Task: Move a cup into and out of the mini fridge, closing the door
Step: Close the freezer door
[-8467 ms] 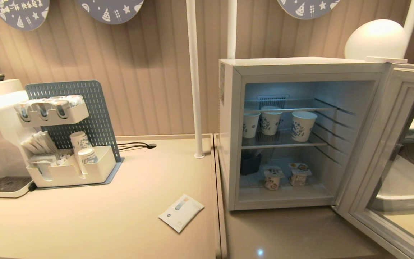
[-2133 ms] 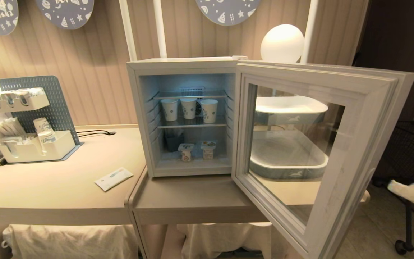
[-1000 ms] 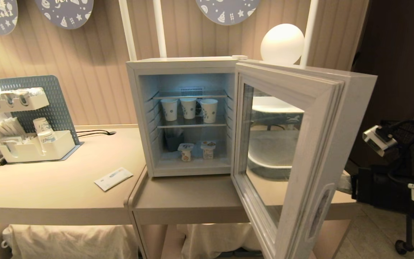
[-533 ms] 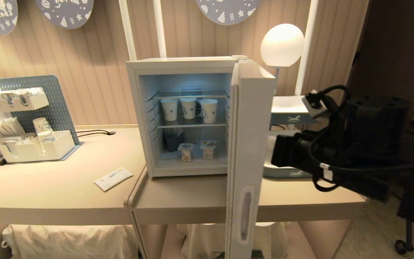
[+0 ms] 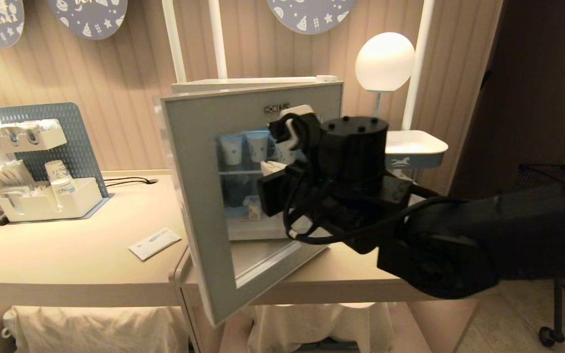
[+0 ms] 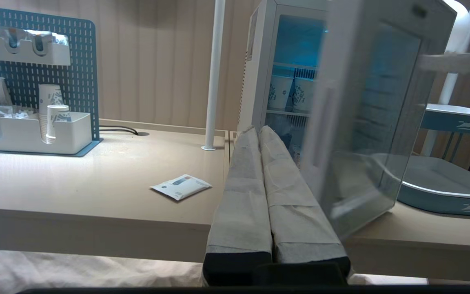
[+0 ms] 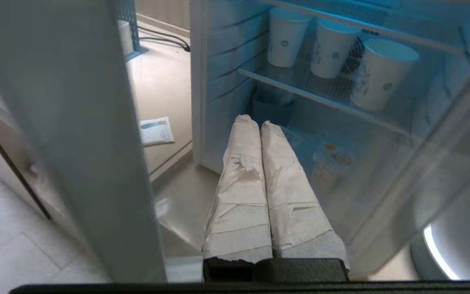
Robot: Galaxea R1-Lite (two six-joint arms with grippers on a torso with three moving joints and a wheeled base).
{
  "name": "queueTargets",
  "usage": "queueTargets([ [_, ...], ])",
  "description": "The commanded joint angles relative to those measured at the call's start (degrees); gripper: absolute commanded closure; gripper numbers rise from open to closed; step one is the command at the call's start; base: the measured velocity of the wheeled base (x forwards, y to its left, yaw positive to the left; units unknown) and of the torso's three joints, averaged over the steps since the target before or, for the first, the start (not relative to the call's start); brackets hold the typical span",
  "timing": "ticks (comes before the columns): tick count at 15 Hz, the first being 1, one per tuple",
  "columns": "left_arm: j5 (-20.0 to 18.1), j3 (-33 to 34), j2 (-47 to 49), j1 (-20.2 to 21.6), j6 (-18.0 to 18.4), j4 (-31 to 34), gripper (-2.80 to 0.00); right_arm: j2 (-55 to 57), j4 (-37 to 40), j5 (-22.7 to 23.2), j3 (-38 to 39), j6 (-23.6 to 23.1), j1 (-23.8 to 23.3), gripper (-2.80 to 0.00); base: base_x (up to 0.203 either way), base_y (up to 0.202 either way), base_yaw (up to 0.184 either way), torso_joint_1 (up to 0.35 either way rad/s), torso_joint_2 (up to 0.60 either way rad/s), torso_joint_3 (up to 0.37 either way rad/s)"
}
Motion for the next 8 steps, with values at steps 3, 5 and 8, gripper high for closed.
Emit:
queueTargets([
  [3,0.03,2.29,0.09,-0.02,-0.08,-0.13,0.00,11.89,0.11,-0.52,-10.33,-3.36,1.01,0.00,0.000,0.000,0.000,0.000,0.00,0.000],
  [5,0.03,2.29,0.09,-0.02,-0.08,-0.13,0.00,13.03,0.14,-0.64,-11.94,-3.53,0.71,0.00,0.000,0.000,0.000,0.000,0.00,0.000],
  [8,0.03,2.29,0.09,-0.02,0.01,-0.13,0.00,9.16,-0.13,-4.52,-10.79,-3.62,-0.24,0.00,0.000,0.000,0.000,0.000,0.00,0.000],
])
